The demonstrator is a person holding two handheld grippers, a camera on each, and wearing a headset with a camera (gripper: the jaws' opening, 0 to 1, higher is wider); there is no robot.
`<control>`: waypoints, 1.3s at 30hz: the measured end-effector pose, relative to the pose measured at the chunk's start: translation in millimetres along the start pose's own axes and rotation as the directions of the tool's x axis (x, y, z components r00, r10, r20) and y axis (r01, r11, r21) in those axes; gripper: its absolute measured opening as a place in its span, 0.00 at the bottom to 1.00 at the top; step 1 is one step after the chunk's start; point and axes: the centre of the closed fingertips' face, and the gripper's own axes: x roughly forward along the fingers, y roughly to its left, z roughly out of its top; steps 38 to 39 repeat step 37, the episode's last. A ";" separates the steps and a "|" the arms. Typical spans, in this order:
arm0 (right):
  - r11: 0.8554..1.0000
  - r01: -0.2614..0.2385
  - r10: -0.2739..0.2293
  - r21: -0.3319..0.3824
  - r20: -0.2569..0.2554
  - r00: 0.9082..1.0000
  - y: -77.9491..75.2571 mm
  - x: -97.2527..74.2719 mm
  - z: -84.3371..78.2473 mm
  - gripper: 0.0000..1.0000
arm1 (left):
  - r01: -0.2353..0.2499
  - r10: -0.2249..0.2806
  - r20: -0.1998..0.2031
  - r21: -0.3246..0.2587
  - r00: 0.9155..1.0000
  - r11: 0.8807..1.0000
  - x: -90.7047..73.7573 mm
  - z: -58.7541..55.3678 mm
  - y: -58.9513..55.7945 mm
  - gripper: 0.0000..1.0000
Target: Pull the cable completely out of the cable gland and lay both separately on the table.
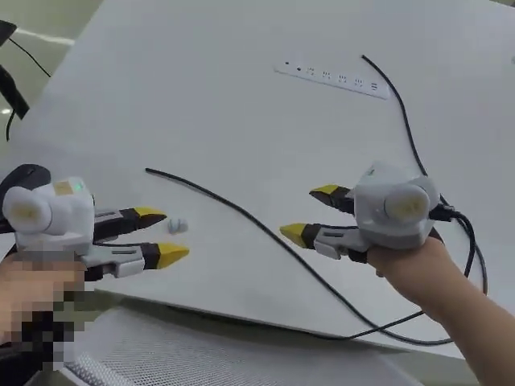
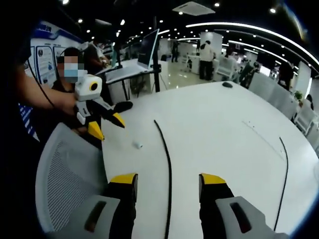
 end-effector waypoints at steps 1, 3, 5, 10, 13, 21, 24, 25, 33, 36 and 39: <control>1.000 0.005 -0.005 0.014 0.010 1.000 -0.3 -6.0 -3.8 0.50 | -0.002 0.002 0.000 0.009 1.000 1.000 -1.8 1.1 -2.7 0.50; 0.999 0.009 -0.010 0.041 0.029 1.000 1.0 -13.7 -7.4 0.51 | -0.005 0.005 0.004 0.010 1.000 1.000 -5.6 5.6 -8.0 0.53; 0.998 0.009 -0.012 0.062 0.051 0.999 4.0 -21.9 -12.2 0.54 | -0.011 0.011 0.013 0.011 1.000 1.000 -8.6 9.9 -11.6 0.56; 0.995 0.014 -0.023 0.097 0.087 0.996 14.1 -38.7 -28.1 0.61 | -0.033 0.033 0.021 0.027 0.999 0.999 -15.4 15.5 -18.6 0.58; 0.993 0.019 -0.031 0.114 0.105 0.994 17.1 -43.3 -33.8 0.65 | -0.052 0.051 0.017 0.031 0.999 0.998 -18.3 14.4 -21.0 0.61; 0.980 0.038 -0.057 0.194 0.094 0.994 28.6 -54.6 -73.1 0.73 | -0.085 0.086 -0.023 0.056 0.996 0.995 -24.6 2.9 -27.8 0.75; 0.975 0.031 -0.051 0.219 0.084 0.995 33.8 -56.0 -81.7 0.76 | -0.096 0.100 -0.056 0.073 0.993 0.993 -25.4 -4.9 -28.5 0.81; 0.974 0.030 -0.050 0.226 0.084 0.995 34.5 -56.3 -83.0 0.77 | -0.097 0.102 -0.062 0.077 0.993 0.992 -25.8 -6.7 -28.7 0.82; 0.953 0.003 -0.033 0.304 0.096 0.995 43.2 -57.8 -86.2 0.88 | -0.128 0.133 -0.071 0.073 0.989 0.989 -34.1 -7.9 -25.8 0.91; 0.962 0.000 -0.024 0.272 0.087 0.996 46.8 -57.4 -88.0 0.91 | -0.126 0.130 -0.077 0.058 0.989 0.990 -36.2 -10.6 -25.9 0.95; 0.964 -0.001 -0.021 0.266 0.082 0.996 47.6 -57.1 -88.8 0.91 | -0.127 0.131 -0.078 0.057 0.988 0.990 -36.4 -11.3 -26.8 0.96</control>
